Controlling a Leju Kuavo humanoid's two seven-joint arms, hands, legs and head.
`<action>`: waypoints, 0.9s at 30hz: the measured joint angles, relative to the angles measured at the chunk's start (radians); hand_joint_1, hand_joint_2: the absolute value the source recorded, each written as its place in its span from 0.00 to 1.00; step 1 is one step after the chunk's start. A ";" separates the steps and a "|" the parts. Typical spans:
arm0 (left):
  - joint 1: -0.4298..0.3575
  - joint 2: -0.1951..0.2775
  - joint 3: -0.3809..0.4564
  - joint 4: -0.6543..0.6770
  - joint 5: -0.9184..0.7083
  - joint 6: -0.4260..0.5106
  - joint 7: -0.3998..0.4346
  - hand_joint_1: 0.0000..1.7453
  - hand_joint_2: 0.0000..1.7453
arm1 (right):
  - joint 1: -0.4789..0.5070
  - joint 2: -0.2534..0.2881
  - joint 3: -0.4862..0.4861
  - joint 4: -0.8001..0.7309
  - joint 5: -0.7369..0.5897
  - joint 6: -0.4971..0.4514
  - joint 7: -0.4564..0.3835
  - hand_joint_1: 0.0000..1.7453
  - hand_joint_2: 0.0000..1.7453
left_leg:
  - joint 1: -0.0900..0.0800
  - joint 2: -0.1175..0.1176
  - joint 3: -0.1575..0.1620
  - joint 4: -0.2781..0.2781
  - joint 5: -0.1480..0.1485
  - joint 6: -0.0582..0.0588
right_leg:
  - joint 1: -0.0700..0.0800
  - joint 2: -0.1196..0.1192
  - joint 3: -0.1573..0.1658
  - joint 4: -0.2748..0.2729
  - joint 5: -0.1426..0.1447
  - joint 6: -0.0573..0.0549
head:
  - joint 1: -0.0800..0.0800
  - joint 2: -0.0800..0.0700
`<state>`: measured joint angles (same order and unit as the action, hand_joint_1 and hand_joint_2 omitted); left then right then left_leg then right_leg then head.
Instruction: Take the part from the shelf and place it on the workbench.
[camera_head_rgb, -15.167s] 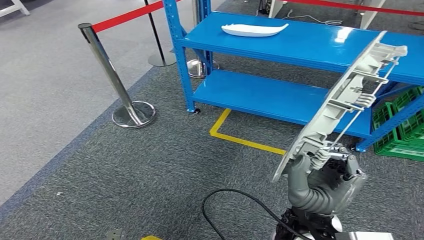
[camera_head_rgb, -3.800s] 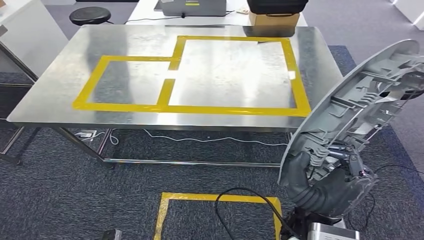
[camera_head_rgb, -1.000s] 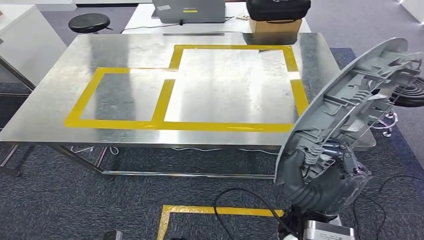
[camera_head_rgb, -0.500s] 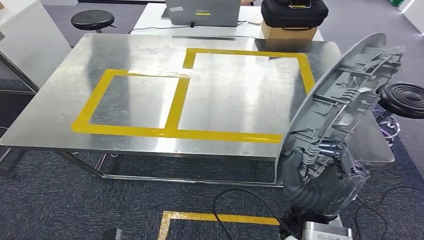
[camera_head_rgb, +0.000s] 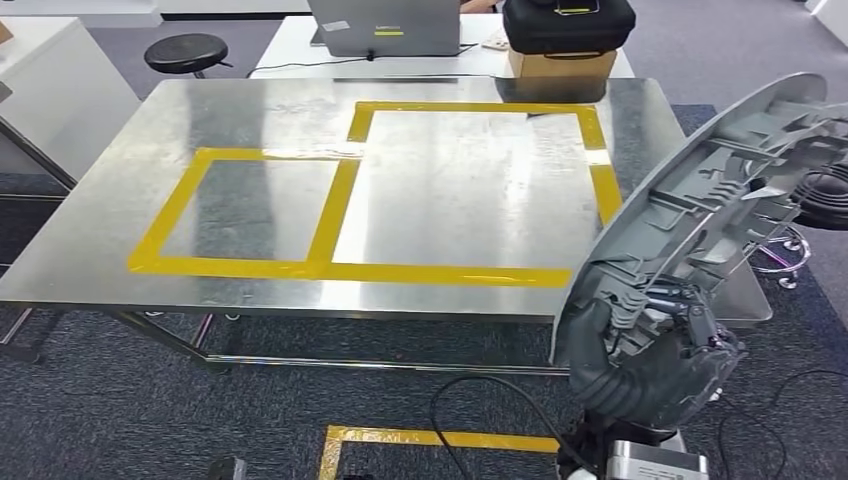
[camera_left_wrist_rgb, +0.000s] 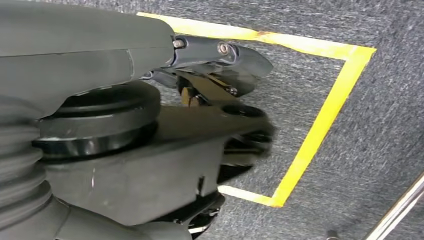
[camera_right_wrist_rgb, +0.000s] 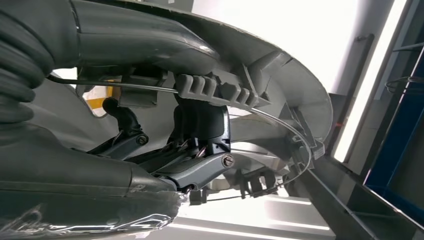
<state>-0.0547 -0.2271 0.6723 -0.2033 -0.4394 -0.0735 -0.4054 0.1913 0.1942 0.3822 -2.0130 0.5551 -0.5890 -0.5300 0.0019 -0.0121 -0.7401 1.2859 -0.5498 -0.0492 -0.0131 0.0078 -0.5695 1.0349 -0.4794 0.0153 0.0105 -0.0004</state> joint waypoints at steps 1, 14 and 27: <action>0.000 0.000 0.003 0.000 0.000 -0.006 -0.002 0.00 1.00 | 0.000 0.000 0.000 0.000 0.000 0.000 0.000 1.00 1.00 | 0.000 0.000 0.013 -0.028 0.026 0.001 | 0.000 0.001 0.002 0.000 -0.002 0.000 | 0.000 0.000; 0.000 -0.003 0.014 0.000 -0.007 -0.030 -0.015 0.00 1.00 | -0.001 -0.001 0.000 0.001 -0.009 0.002 -0.004 1.00 1.00 | -0.002 -0.001 0.168 -0.284 0.092 0.063 | 0.004 -0.001 -0.125 0.256 -0.123 0.051 | 0.007 0.000; -0.003 -0.006 0.014 -0.001 -0.011 -0.007 -0.016 0.00 1.00 | 0.000 0.000 0.000 0.002 -0.007 0.000 -0.005 1.00 1.00 | -0.004 -0.001 0.150 -0.161 -0.007 0.011 | 0.002 -0.002 -0.043 0.003 0.039 0.000 | -0.001 0.000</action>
<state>-0.0576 -0.2336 0.6867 -0.2041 -0.4508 -0.0802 -0.4211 0.1909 0.1940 0.3826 -2.0109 0.5486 -0.5894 -0.5347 -0.0016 -0.0133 -0.5902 1.1247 -0.5569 -0.0381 -0.0107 0.0055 -0.6126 1.0382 -0.4408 0.0150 0.0092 -0.0004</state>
